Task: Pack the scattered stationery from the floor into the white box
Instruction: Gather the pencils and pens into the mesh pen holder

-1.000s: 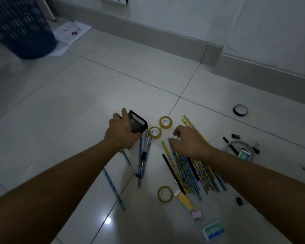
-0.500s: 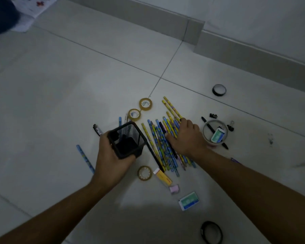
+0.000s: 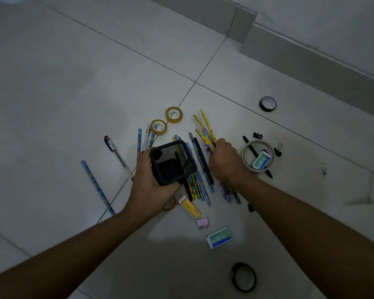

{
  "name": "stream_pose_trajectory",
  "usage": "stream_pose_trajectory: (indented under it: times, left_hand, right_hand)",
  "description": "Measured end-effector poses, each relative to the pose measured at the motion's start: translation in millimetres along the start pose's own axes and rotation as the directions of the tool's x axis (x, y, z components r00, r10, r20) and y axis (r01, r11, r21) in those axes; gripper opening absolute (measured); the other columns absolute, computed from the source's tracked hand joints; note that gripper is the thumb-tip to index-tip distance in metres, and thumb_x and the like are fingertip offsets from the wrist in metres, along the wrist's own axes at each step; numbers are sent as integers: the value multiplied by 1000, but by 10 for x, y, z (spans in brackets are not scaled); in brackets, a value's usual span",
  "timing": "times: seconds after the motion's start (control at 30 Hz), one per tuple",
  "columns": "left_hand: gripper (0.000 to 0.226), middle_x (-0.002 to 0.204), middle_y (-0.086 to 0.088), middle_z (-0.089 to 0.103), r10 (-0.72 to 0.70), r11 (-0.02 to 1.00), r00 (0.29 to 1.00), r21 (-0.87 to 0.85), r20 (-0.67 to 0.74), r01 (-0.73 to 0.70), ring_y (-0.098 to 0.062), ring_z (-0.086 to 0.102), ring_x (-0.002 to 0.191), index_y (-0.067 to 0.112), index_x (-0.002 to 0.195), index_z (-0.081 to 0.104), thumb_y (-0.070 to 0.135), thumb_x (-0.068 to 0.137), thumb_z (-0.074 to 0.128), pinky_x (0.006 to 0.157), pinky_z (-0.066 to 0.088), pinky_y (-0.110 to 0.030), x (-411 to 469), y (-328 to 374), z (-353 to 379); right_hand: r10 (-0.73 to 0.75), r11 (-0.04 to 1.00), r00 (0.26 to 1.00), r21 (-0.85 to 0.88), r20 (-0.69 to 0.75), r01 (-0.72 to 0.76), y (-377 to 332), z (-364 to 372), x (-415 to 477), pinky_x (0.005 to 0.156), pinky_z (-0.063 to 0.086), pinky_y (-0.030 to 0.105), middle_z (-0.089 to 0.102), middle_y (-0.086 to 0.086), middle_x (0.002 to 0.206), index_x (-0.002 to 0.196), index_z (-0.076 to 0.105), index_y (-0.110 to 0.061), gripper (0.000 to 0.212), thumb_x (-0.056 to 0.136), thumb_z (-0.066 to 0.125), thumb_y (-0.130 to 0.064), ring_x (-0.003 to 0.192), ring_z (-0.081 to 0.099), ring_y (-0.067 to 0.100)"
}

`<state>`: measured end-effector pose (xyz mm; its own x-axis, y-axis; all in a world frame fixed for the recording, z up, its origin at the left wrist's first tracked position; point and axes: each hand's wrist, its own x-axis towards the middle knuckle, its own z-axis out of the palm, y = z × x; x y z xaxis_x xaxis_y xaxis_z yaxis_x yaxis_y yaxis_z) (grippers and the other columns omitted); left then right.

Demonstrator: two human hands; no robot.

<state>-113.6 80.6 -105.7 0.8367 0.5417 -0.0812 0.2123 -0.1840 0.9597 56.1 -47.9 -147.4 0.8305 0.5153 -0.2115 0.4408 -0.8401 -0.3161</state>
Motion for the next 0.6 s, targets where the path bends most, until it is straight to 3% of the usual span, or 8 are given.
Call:
stream_pose_trajectory:
  times: [0.1, 0.17, 0.2, 0.3, 0.4, 0.5, 0.6]
  left_hand:
    - [68, 118, 12, 52, 44, 999, 999, -11, 11, -44, 11, 52, 106, 22, 124, 43, 6, 66, 75, 83, 41, -3, 9, 40, 73]
    - [65, 115, 7, 52, 66, 998, 998, 16, 9, -66, 11, 51, 104, 32, 119, 43, 10, 65, 74, 82, 40, -3, 13, 85, 111]
    - [66, 115, 4, 52, 68, 997, 998, 27, 3, -68, 10, 51, 104, 37, 117, 43, 10, 66, 75, 81, 41, -3, 14, 107, 125]
    - [69, 114, 2, 53, 81, 996, 997, 31, 0, -81, 10, 52, 102, 43, 112, 42, 5, 67, 78, 79, 41, -3, 34, 146, 179]
    - [65, 114, 3, 52, 86, 996, 996, 39, 11, -86, 7, 52, 103, 32, 116, 46, 5, 67, 79, 79, 43, -4, 61, 180, 248]
    - [66, 112, 2, 52, 108, 992, 994, 69, 21, -109, 8, 52, 103, 41, 112, 44, 7, 66, 77, 78, 41, -2, 60, 219, 317]
    - [72, 120, -3, 49, 86, 993, 994, 75, 65, -90, 7, 49, 108, 43, 116, 40, 5, 67, 77, 81, 39, -2, 47, 254, 371]
  right_hand:
    - [75, 980, 997, 184, 14, -76, 65, -69, 40, 64, 38, 37, 55, 24, 104, 105, 43, -1, 14, 96, 44, -11, 86, 56, 41]
    - [122, 912, 991, 389, 50, -131, 83, -210, 50, 62, 42, 39, 55, 18, 91, 100, 42, -9, 10, 101, 42, -19, 74, 55, 34]
    - [157, 825, 985, 538, 75, -173, 64, -311, 41, 61, 44, 40, 53, 14, 84, 95, 42, -14, 10, 102, 42, -22, 67, 51, 28]
    - [226, 400, 967, 894, 119, -203, -66, -665, -40, 48, 41, 28, 55, 8, 84, 97, 48, -14, 10, 103, 44, -20, 54, 41, 14]
    - [183, 167, 982, 983, 40, -71, -223, -1002, -104, 44, 35, 22, 51, -2, 72, 96, 51, -12, 16, 100, 52, -27, 47, 36, 8]
    - [177, -38, 984, 999, -28, 35, -444, -1228, -120, 42, 30, 19, 37, -10, 54, 81, 46, -23, 25, 93, 62, -37, 42, 26, 7]
    - [275, -151, 959, 983, -63, 107, -650, -1257, -119, 41, 31, 20, 30, -9, 47, 65, 42, -25, 38, 87, 70, -39, 41, 25, 9]
